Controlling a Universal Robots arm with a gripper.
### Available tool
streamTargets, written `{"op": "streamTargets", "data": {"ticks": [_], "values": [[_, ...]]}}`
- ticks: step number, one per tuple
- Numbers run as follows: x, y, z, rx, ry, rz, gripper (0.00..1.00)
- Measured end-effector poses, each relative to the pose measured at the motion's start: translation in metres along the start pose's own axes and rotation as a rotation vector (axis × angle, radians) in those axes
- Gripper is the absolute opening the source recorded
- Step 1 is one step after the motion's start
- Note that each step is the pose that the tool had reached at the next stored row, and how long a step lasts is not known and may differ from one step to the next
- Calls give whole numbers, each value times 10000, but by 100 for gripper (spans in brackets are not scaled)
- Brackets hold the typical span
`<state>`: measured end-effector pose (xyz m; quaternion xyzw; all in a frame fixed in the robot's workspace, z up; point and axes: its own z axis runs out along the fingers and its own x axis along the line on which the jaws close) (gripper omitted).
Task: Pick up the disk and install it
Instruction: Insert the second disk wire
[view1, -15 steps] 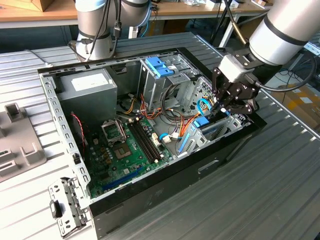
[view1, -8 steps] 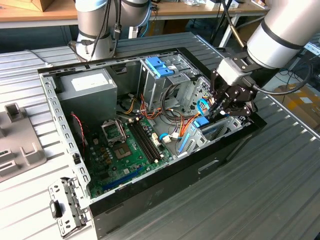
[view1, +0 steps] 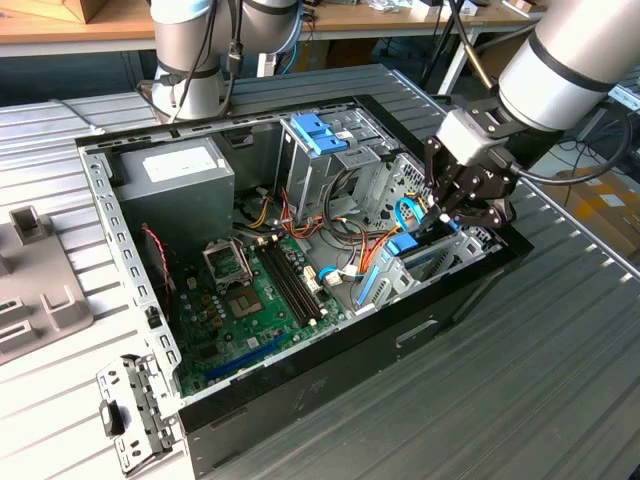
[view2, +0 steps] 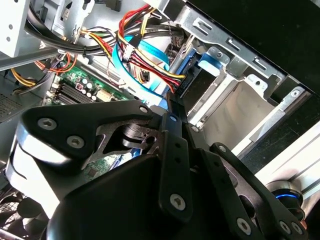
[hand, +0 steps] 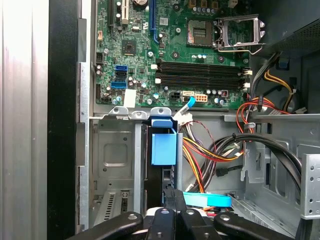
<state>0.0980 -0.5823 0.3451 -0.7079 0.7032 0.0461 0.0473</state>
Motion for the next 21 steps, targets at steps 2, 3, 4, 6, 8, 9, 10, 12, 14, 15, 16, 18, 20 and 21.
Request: {"op": "streamTargets", "data": {"ticks": [2, 3, 4, 6, 8, 9, 10, 12, 14, 15, 16, 18, 20, 21], "values": [[6, 0, 11, -6, -2, 1, 11], [9, 0, 15, -6, -5, 1, 11], [12, 0, 15, -7, -4, 1, 11], [15, -1, 15, -7, -5, 1, 11], [14, -5, 1, -6, -12, 0, 11], [12, -10, -11, -7, -13, -1, 11], [10, -18, -31, -7, -5, 0, 11], [7, -33, -50, -6, -8, 0, 11], [5, -57, -68, -7, -7, 1, 11], [4, -87, -74, -9, -6, 1, 11], [4, -120, -79, -12, -6, 2, 11], [2, -176, -91, -18, -6, 2, 11], [1, -202, -104, -20, -5, 2, 11], [-1, -219, -118, -20, -6, 2, 11]]}}
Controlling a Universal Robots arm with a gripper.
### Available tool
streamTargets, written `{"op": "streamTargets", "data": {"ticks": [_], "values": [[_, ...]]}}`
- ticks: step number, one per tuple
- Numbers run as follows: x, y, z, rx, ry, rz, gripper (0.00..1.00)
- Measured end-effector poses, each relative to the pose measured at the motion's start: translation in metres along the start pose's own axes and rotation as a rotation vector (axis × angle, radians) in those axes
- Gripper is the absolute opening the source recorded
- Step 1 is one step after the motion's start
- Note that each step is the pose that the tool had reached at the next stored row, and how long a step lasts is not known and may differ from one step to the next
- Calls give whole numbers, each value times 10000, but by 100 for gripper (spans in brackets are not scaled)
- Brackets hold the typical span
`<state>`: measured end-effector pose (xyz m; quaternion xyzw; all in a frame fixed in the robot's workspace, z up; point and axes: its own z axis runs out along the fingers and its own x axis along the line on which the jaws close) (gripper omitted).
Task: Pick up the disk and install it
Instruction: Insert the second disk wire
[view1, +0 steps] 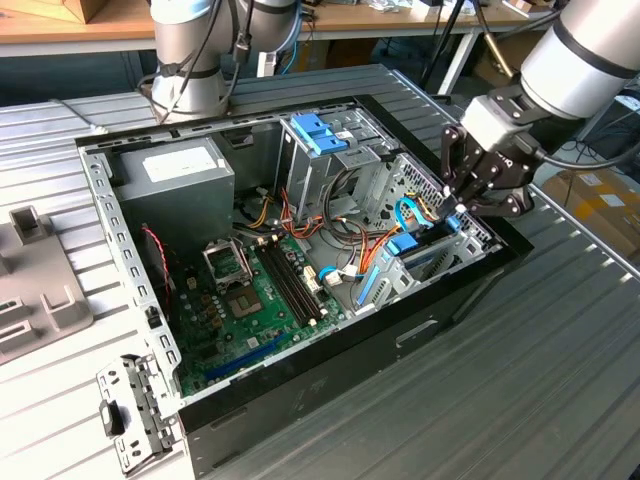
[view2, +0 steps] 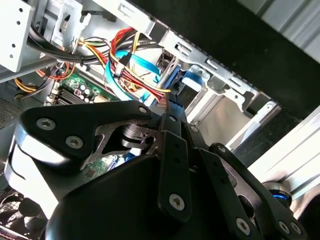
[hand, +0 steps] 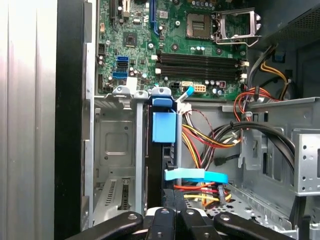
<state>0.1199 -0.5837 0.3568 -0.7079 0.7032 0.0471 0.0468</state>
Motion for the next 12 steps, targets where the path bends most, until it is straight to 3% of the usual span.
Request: {"op": "streamTargets", "data": {"ticks": [5, 12], "values": [[-9, -79, -71, -4, -1, 1, 11], [-9, -86, -73, -5, -22, 2, 11]]}}
